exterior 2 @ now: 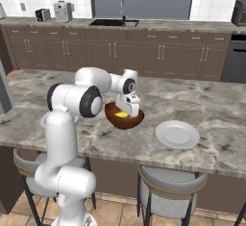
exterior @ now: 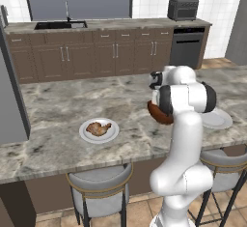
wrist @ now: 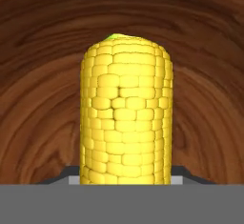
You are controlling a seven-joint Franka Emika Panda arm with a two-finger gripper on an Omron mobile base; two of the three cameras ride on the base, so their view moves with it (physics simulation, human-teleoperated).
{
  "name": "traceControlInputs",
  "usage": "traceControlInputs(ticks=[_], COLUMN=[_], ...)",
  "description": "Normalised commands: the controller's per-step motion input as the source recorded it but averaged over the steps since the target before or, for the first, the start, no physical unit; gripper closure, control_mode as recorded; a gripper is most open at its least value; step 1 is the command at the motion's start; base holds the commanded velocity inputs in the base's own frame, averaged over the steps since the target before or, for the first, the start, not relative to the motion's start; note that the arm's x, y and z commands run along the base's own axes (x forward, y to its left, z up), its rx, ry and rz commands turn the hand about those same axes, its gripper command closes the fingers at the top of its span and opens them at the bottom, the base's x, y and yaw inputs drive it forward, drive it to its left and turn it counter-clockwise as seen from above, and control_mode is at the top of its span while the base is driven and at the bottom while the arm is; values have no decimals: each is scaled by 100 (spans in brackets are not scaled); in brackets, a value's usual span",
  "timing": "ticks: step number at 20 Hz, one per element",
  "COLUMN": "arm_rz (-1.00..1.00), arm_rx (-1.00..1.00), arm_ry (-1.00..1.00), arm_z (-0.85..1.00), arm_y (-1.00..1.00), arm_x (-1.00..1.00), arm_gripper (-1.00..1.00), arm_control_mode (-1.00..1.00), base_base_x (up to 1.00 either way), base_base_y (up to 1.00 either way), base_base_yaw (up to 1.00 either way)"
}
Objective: Pick the chicken drumstick and corn from their plates and place them in the bowl. Then put the bowl in the fridge.
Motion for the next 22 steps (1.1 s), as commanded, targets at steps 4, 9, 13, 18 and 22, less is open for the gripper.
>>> traceControlInputs(ticks=[4, 9, 13, 18, 22], arm_rz=[0, 0, 0, 0, 0], arm_rx=[11, 3, -1, -11, -18], arm_ry=[-10, -18, -22, -27, -22], arm_z=[-6, 5, 20, 29, 40], arm_y=[17, 20, 19, 14, 12], arm_x=[-29, -31, -27, -18, -19], arm_gripper=[100, -100, -100, -100, -100], arm_control_mode=[-100, -100, -100, -100, -100], base_base_x=[0, 0, 0, 0, 0], base_base_y=[0, 0, 0, 0, 0], base_base_yaw=[0, 0, 0, 0, 0])
